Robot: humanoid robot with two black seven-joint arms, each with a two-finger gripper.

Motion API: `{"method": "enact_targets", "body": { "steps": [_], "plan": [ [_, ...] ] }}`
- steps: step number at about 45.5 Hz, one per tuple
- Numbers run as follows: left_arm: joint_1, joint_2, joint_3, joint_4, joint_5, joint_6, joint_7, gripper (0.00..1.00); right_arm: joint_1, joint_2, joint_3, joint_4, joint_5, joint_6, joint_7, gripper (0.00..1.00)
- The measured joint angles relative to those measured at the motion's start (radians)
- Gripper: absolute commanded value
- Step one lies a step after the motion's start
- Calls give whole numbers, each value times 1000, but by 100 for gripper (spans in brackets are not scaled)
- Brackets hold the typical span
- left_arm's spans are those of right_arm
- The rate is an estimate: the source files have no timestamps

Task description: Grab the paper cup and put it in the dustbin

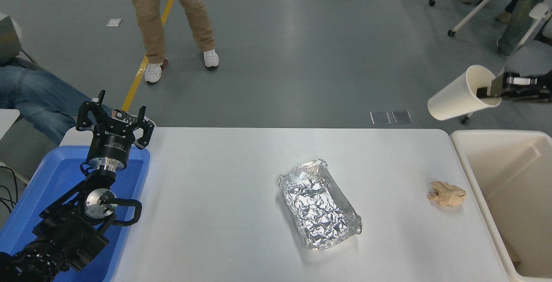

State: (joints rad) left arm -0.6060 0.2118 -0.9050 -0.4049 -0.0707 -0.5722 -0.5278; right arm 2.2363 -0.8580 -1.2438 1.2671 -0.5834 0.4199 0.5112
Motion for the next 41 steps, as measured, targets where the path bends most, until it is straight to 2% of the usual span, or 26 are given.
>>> {"method": "enact_targets", "body": {
  "steps": [9, 15, 22, 36, 41],
  "plan": [
    [0, 0, 0, 0, 0, 0, 0, 99, -6, -1, 8, -43, 8, 7, -4, 0],
    [0, 0, 0, 0, 0, 0, 0, 99, -111, 3, 38, -176, 67, -1, -6, 0],
    [0, 0, 0, 0, 0, 0, 0, 99, -319, 27, 105, -423, 179, -7, -8, 0],
    [0, 0, 0, 0, 0, 0, 0, 99, -771, 112, 197, -894, 499, -23, -20, 0],
    [0, 0, 0, 0, 0, 0, 0, 99, -914, 148, 215, -1038, 571, -40, -43, 0]
  ]
}}
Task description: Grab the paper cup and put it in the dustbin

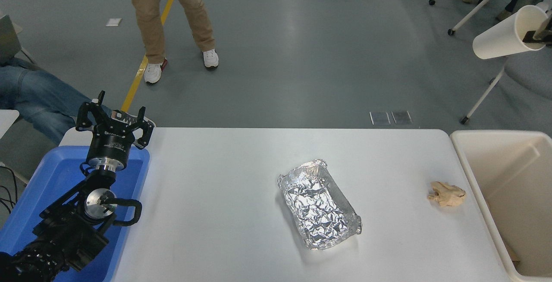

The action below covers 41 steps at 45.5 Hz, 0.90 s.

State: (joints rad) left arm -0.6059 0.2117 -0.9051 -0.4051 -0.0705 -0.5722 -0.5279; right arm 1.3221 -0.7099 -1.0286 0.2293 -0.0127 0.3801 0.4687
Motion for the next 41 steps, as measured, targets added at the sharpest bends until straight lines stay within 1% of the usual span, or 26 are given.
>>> {"method": "enact_targets", "body": {
  "steps": [2, 5, 8, 11, 14, 15, 20, 25, 28, 35, 41],
  "plan": [
    [0, 0, 0, 0, 0, 0, 0, 99, -43, 11, 11, -40, 18, -9, -18, 0],
    [0, 0, 0, 0, 0, 0, 0, 99, -105, 27, 40, -93, 43, -27, -58, 0],
    [0, 0, 0, 0, 0, 0, 0, 99, -159, 40, 82, -131, 60, -49, -114, 0],
    [0, 0, 0, 0, 0, 0, 0, 99, -214, 54, 135, -159, 74, -76, -185, 0],
    [0, 0, 0, 0, 0, 0, 0, 99, -255, 64, 180, -177, 83, -97, -241, 0],
    [0, 0, 0, 0, 0, 0, -1, 99, -275, 69, 203, -184, 87, -107, -266, 0],
    [0, 0, 0, 0, 0, 0, -1, 99, -353, 88, 294, -204, 96, -147, -340, 0],
    [0, 0, 0, 0, 0, 0, -1, 99, -420, 105, 367, -215, 102, -182, -382, 0],
    [0, 0, 0, 0, 0, 0, -1, 99, -462, 118, 410, -218, 106, -202, -400, 0],
    [0, 0, 0, 0, 0, 0, -1, 99, -559, 152, 501, -224, 120, -244, -424, 0],
    [0, 0, 0, 0, 0, 0, -1, 99, -636, 189, 557, -227, 127, -273, -435, 0]
  ]
}}
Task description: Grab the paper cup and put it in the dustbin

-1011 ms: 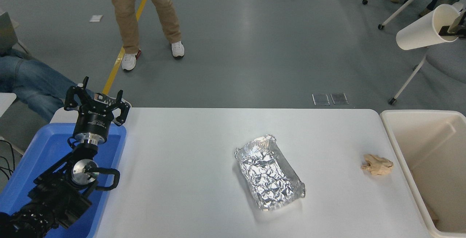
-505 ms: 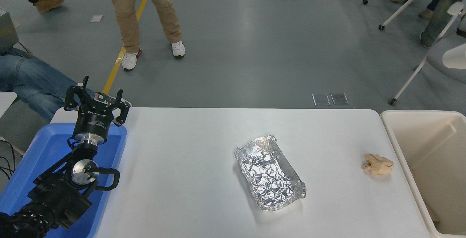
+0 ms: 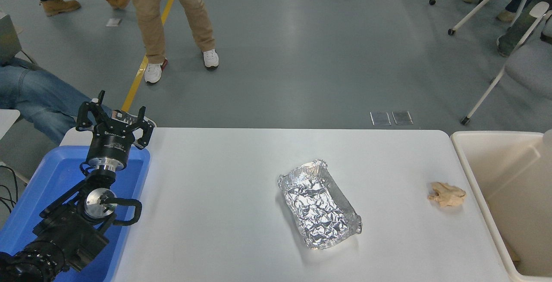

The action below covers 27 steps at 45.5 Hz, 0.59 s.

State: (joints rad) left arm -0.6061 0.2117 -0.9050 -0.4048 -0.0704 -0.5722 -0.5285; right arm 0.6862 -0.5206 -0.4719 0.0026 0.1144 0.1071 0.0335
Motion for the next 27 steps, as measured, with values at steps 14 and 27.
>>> {"method": "enact_targets", "body": {
  "steps": [14, 27],
  "plan": [
    [0, 0, 0, 0, 0, 0, 1, 99, -100, 55, 50, 6, 8, -30, -9, 61],
    [0, 0, 0, 0, 0, 0, 1, 99, -115, 64, 59, 17, 10, -37, -9, 100]
  ]
}}
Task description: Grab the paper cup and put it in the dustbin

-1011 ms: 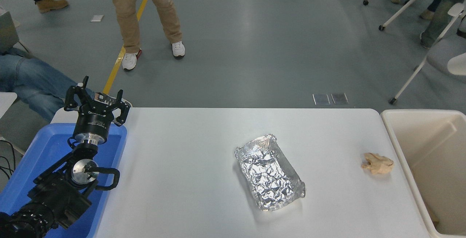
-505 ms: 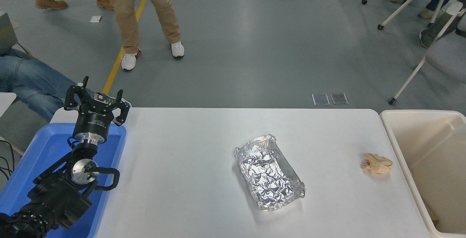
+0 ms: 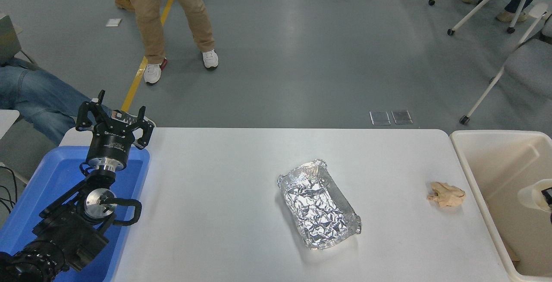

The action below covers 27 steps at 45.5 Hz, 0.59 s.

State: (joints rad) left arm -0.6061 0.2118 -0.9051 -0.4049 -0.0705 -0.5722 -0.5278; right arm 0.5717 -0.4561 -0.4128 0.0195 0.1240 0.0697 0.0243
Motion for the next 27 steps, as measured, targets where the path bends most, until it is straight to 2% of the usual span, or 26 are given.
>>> {"method": "enact_targets", "body": {
  "steps": [14, 27],
  "plan": [
    [0, 0, 0, 0, 0, 0, 0, 99, 157, -57, -56, 79, -4, 9, 1, 100],
    [0, 0, 0, 0, 0, 0, -1, 99, 544, -103, -312, 311, -10, 28, 3, 100]
  ]
}}
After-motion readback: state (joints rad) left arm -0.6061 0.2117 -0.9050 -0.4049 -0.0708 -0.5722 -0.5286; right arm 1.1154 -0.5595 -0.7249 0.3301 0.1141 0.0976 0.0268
